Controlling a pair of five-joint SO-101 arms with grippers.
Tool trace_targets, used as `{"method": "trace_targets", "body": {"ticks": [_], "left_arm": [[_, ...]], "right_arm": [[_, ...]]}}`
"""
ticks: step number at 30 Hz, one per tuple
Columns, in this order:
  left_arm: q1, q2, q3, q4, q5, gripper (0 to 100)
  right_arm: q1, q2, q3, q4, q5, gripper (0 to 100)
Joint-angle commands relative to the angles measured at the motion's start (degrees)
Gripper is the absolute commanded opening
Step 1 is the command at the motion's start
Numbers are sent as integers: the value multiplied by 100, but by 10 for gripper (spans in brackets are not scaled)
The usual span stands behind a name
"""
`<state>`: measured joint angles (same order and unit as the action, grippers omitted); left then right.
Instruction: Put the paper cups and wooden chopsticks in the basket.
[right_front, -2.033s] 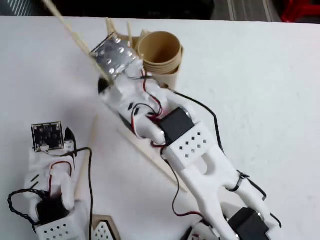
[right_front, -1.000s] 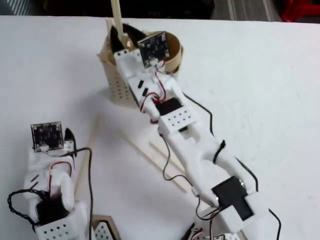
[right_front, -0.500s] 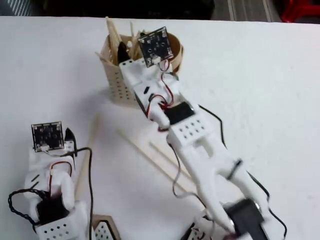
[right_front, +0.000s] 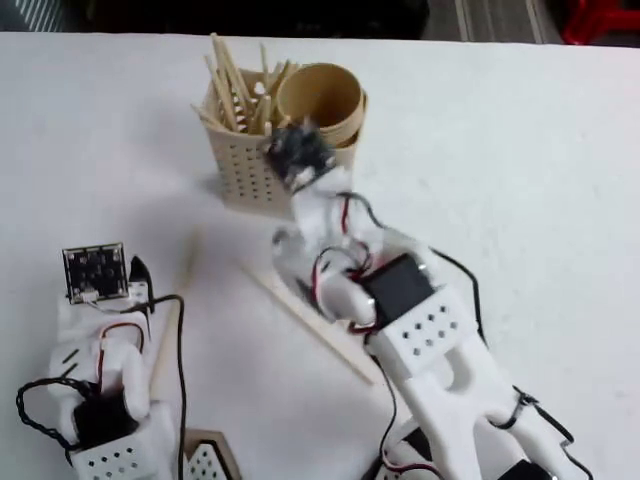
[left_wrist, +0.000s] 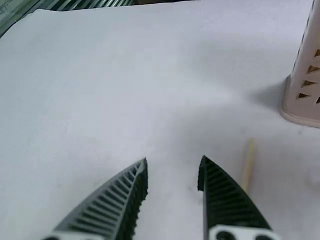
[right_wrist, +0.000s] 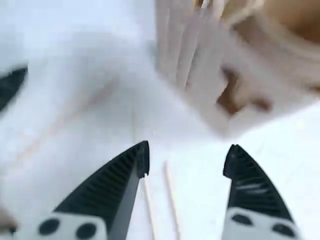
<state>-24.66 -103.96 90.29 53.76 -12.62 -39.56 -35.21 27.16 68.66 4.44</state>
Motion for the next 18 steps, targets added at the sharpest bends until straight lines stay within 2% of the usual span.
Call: {"method": "trace_targets", "body": {"ticks": [1, 6, 9, 12, 18], "left_arm": [[4, -57, -35, -149, -44, 177], [4, -57, -26, -149, -44, 177], [4, -57, -26, -149, -44, 177], [4, -57, -26, -149, -44, 177], [4, -57, -26, -149, -44, 177]], "right_arm": [[-180, 66, 413, 277, 167, 247], [-295, 866, 853, 277, 343, 250], [-268, 1543, 844, 268, 404, 305], [-286, 2193, 844, -13, 404, 365], [-295, 3099, 844, -655, 404, 372]]}}
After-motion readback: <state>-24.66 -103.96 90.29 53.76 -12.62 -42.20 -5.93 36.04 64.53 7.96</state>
